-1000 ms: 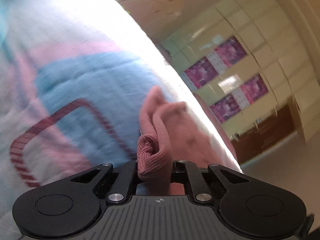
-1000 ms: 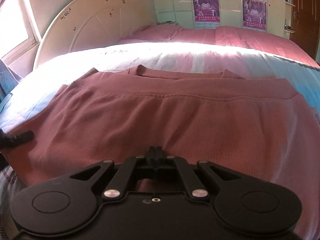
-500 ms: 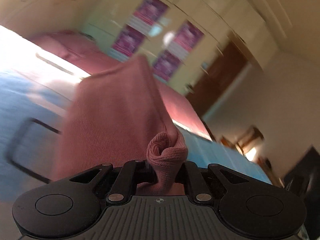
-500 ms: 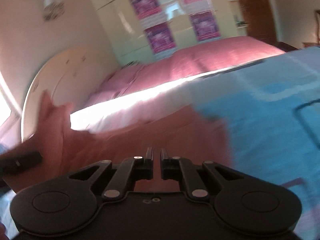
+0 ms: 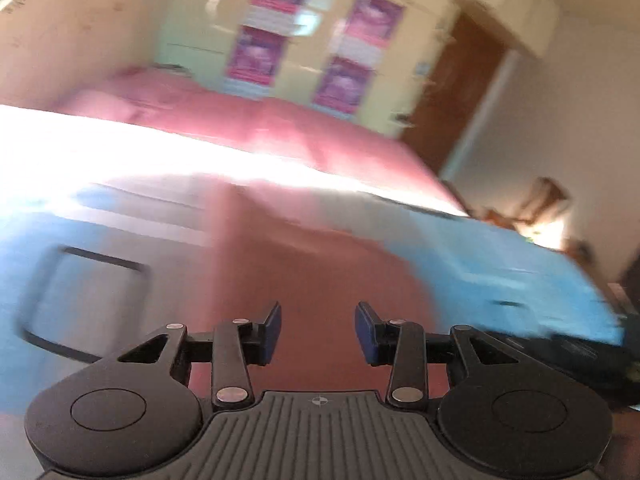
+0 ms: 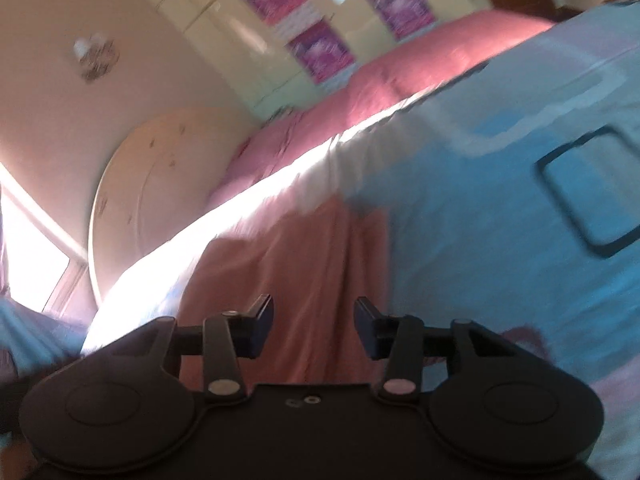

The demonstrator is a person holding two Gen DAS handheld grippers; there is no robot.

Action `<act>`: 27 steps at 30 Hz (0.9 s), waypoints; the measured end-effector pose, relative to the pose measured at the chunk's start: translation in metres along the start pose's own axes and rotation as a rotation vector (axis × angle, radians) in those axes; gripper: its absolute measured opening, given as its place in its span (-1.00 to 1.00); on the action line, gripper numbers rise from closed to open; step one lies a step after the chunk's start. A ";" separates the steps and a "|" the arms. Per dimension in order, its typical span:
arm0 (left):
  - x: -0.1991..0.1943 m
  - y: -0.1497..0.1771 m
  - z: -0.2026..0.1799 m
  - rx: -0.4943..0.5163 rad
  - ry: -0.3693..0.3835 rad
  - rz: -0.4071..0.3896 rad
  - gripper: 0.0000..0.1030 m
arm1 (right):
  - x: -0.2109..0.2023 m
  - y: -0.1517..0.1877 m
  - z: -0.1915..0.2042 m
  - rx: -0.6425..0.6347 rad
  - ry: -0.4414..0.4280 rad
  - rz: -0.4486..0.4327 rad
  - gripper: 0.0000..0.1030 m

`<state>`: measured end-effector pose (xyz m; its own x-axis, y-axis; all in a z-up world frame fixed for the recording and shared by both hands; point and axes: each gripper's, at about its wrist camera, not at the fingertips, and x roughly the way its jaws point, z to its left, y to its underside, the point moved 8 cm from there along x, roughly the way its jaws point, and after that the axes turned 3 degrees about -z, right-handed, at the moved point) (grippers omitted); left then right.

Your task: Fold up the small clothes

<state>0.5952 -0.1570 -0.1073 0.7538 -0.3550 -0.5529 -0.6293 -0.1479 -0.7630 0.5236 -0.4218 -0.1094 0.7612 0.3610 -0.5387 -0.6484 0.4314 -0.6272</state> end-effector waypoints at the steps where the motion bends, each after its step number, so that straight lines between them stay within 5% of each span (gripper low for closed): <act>1: 0.005 -0.002 0.016 -0.011 -0.024 0.015 -0.24 | 0.005 0.004 0.002 -0.006 0.003 0.020 -0.14; 6: 0.027 0.017 0.043 -0.014 -0.064 0.096 -0.24 | 0.028 0.016 0.006 -0.023 0.028 0.078 -0.14; 15: 0.047 0.044 0.049 -0.064 -0.056 0.109 -0.03 | 0.058 0.023 0.017 -0.113 0.058 0.152 -0.16; 27: 0.064 0.052 0.058 -0.080 -0.027 0.108 -0.02 | 0.071 0.028 0.032 -0.239 0.140 0.164 -0.29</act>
<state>0.6213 -0.1341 -0.2018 0.6853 -0.3480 -0.6398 -0.7190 -0.1834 -0.6704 0.5595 -0.3577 -0.1466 0.6490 0.2850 -0.7054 -0.7581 0.1644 -0.6311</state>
